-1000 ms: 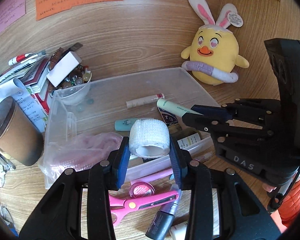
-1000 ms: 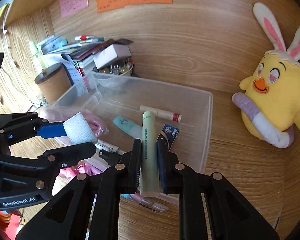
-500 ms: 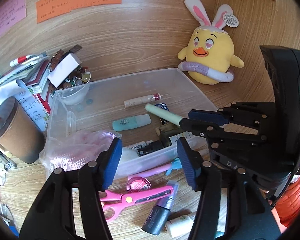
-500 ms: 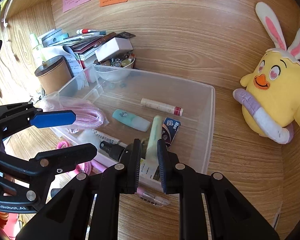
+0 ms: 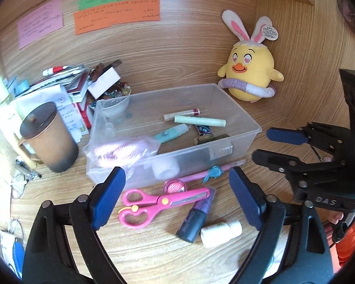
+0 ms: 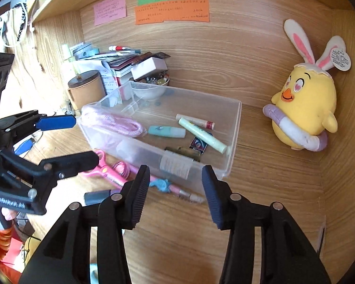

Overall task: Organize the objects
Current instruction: 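Grasp the white pill bottle with the left gripper while the right gripper grasps the blue tape roll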

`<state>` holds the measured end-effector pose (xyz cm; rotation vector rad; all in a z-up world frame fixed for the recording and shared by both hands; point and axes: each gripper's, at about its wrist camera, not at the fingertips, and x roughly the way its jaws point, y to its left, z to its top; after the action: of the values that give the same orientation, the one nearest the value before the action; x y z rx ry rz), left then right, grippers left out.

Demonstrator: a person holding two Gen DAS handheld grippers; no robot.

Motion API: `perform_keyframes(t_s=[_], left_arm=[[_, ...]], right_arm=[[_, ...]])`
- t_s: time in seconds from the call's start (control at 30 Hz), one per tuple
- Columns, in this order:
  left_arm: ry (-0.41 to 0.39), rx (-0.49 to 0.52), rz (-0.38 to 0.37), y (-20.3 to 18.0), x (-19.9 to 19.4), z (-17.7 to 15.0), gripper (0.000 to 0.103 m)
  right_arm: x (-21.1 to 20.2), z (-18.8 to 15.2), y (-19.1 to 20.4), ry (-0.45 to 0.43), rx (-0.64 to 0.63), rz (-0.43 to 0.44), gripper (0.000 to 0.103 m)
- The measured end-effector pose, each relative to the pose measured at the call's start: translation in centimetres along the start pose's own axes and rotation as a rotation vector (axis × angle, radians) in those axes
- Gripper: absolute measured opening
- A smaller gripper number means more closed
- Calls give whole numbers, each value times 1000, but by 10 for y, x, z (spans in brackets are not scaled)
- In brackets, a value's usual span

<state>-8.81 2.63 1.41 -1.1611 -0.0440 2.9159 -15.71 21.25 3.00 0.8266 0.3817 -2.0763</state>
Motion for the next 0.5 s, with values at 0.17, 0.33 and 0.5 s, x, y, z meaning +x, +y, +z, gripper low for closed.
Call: perform_keyframes(t_s=[0.17, 0.33, 0.5], left_arm=[[18, -28, 33, 7, -9, -23, 91], [61, -81, 51, 18, -12, -56, 91], [107, -135, 61, 25, -12, -84, 91]], right_arm=[[-17, -29, 15, 11, -1, 4, 52], [-23, -59, 35, 60, 2, 55, 52], [-16, -89, 58, 124, -23, 91, 52]])
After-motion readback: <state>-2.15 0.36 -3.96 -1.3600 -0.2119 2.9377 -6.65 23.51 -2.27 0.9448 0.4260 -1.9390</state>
